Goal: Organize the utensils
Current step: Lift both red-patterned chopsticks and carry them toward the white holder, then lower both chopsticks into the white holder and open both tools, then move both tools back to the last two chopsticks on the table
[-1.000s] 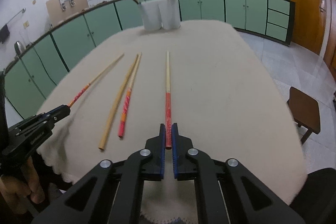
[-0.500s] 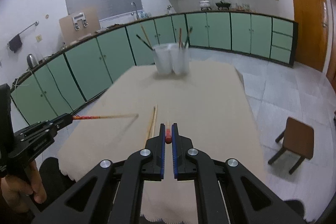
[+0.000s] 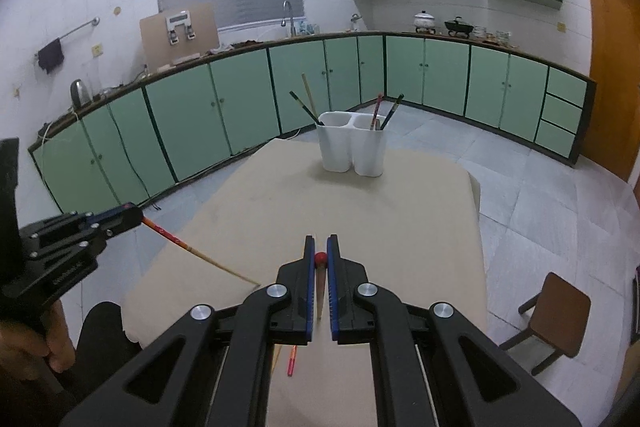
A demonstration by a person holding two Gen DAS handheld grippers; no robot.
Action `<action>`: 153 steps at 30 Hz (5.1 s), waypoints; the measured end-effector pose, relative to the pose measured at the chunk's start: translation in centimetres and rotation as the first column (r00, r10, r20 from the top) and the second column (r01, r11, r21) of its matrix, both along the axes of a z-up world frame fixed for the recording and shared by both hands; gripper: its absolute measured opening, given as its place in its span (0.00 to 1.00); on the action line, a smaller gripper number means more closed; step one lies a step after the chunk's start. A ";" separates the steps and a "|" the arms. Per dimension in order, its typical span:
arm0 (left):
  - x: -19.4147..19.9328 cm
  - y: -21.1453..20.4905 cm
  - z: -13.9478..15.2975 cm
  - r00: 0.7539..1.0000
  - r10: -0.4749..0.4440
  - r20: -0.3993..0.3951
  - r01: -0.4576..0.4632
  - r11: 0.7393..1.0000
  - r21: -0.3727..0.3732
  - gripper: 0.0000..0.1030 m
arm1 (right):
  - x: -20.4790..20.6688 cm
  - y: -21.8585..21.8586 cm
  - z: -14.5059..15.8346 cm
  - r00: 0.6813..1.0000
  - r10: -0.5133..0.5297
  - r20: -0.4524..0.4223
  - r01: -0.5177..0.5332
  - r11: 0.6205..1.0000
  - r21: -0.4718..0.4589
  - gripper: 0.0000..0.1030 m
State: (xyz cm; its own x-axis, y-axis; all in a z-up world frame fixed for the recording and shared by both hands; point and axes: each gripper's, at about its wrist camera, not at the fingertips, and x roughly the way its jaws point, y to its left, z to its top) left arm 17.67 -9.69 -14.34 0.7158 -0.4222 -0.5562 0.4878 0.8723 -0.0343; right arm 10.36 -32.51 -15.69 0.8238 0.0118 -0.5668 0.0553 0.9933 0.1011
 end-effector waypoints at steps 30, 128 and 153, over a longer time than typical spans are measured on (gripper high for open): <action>6.0 -0.9 3.9 0.992 -0.088 -0.086 0.088 0.996 -0.009 0.05 | 4.8 -1.6 3.1 0.993 0.073 -0.088 -0.075 0.997 -0.014 0.06; 25.3 -7.3 6.8 0.993 0.052 0.106 -0.038 0.990 -0.133 0.65 | 21.8 -12.8 9.1 0.987 -0.133 0.088 0.125 0.988 0.091 0.16; -3.1 5.3 -8.4 0.988 0.138 0.062 -0.127 0.980 -0.151 0.77 | -2.8 3.2 -15.8 0.996 -0.069 -0.052 0.071 0.997 0.022 0.21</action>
State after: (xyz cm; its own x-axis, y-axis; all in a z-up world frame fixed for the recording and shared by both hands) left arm 14.54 -4.41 -22.77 0.8069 -0.3938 -0.4403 0.3740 0.9175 -0.1352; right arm 7.61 -29.28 -31.50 0.7928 -0.0305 -0.6088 0.1303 0.9841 0.1203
